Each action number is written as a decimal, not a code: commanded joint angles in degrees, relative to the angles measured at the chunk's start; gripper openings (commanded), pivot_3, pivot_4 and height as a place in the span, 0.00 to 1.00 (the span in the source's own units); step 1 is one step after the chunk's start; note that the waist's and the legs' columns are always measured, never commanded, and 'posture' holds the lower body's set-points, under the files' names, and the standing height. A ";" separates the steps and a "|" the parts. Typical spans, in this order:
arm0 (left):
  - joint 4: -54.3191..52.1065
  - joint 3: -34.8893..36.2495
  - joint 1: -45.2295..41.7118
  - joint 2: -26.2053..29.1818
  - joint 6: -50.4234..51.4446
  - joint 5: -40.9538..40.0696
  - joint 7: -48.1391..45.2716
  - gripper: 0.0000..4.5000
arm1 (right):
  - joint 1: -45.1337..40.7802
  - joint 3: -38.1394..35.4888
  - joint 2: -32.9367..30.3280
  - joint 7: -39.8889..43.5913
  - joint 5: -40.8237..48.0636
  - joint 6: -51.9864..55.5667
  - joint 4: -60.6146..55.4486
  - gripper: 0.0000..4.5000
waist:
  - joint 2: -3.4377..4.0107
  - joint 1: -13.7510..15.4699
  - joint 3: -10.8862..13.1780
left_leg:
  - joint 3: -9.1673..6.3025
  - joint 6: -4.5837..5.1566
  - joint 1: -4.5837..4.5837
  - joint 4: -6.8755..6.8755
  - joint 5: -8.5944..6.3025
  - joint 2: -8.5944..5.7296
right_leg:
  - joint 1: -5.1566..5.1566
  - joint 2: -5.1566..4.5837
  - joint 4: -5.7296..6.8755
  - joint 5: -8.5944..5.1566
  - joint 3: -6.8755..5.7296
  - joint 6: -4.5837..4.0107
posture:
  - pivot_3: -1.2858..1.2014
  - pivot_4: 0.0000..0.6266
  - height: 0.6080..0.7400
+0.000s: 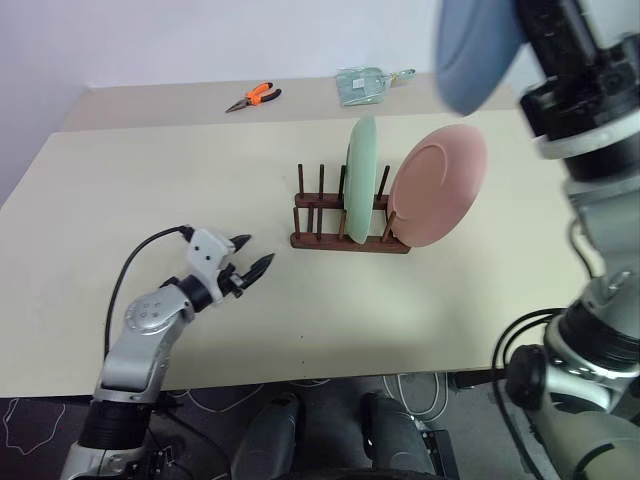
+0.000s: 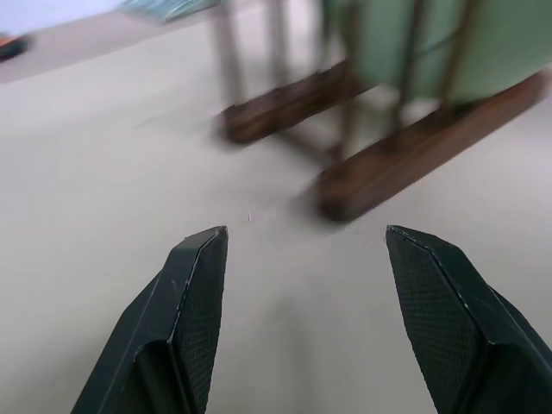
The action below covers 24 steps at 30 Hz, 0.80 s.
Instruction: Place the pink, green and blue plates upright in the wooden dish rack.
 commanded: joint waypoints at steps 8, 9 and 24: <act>-2.67 1.98 3.71 -0.31 -2.65 0.06 0.52 0.66 | 2.45 16.06 10.97 -13.97 2.72 -1.69 8.05 0.02 | 0.06 -0.78 -0.02 | -0.02 -0.02 0.03 -0.02 0.01 0.00 | -0.05 0.05 0.12 0.05 -0.02 0.07 | 0.52 0.24 0.94; -2.92 1.89 3.89 -0.44 -2.55 0.06 0.60 0.66 | 2.53 16.37 11.19 -14.35 2.35 -1.76 8.40 0.02 | 0.06 -0.90 -0.02 | -0.02 -0.03 0.02 -0.02 0.02 0.00 | -0.07 0.06 0.12 0.06 -0.02 0.08 | 0.52 0.24 0.94; -3.44 -0.63 3.05 -1.85 -1.23 0.23 0.57 0.66 | 2.34 17.91 14.36 -18.54 0.80 -1.32 10.87 0.02 | 0.09 -1.25 -0.01 | -0.01 -0.04 0.03 -0.05 0.02 0.03 | -0.15 0.11 0.21 0.11 -0.01 0.16 | 0.52 0.24 0.94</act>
